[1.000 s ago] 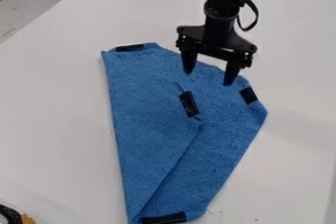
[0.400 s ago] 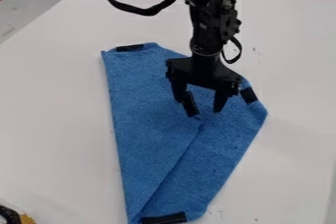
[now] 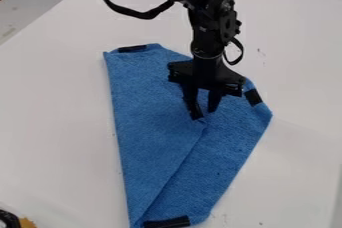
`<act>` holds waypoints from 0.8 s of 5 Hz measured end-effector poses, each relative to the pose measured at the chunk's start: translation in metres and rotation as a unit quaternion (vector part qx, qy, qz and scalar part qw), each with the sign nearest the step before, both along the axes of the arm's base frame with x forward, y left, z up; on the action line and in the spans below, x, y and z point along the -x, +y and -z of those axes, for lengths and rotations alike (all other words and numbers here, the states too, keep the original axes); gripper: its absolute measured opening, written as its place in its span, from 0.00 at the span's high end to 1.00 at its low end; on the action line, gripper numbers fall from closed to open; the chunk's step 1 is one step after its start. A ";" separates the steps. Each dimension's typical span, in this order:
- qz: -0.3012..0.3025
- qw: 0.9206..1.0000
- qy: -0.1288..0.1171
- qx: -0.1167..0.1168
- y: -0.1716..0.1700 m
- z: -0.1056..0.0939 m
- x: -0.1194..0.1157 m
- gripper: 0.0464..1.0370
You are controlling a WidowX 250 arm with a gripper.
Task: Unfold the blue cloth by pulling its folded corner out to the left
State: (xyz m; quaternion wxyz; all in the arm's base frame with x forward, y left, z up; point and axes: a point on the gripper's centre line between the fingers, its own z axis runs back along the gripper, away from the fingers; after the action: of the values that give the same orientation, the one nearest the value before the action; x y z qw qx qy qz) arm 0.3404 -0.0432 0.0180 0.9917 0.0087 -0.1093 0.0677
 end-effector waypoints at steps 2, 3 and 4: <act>-0.005 1.000 -0.001 -0.001 0.001 -0.001 -0.001 0.91; -0.003 1.000 0.000 -0.004 0.002 -0.001 0.000 0.72; -0.004 1.000 0.003 -0.004 0.002 0.000 0.001 0.42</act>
State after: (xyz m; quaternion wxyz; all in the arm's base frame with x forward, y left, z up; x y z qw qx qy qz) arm 0.3398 -0.0412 0.0184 0.9917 0.0137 -0.1061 0.0712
